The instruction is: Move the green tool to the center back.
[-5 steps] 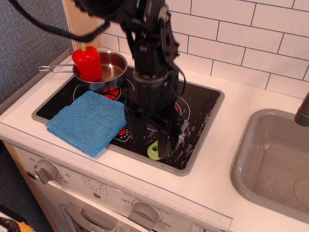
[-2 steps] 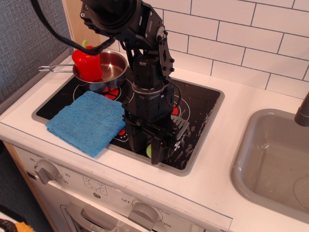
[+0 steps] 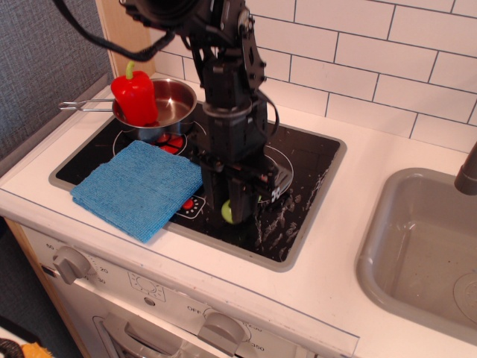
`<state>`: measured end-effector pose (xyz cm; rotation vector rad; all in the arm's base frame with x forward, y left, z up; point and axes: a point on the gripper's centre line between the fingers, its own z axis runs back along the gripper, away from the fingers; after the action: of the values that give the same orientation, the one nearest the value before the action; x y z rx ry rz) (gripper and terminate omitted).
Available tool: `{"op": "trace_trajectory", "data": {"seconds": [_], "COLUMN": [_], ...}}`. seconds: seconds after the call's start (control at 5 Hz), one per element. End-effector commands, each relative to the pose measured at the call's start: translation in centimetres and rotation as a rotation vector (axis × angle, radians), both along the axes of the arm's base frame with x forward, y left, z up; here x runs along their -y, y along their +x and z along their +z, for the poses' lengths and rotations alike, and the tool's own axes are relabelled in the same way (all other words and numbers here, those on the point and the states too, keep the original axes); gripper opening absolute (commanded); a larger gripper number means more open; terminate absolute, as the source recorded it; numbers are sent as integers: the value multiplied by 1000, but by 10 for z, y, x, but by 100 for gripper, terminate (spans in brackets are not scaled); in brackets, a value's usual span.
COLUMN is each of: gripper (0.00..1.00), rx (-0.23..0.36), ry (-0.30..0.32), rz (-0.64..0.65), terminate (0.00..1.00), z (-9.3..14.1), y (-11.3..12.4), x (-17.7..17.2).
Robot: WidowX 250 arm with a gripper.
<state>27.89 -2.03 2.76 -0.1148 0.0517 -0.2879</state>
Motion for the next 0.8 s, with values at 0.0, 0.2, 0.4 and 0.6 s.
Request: {"op": "trace_trajectory", "data": {"seconds": [0.0, 0.2, 0.4, 0.6], "gripper": [0, 0, 0, 0], "rx": [129, 238, 248, 214], "ry": [7, 27, 54, 103], "rz": [8, 77, 189, 277], "terminate": [0, 0, 0, 0], "z": [48, 82, 86, 67], "y": [17, 45, 80, 103], "x": [-12, -25, -59, -95]}}
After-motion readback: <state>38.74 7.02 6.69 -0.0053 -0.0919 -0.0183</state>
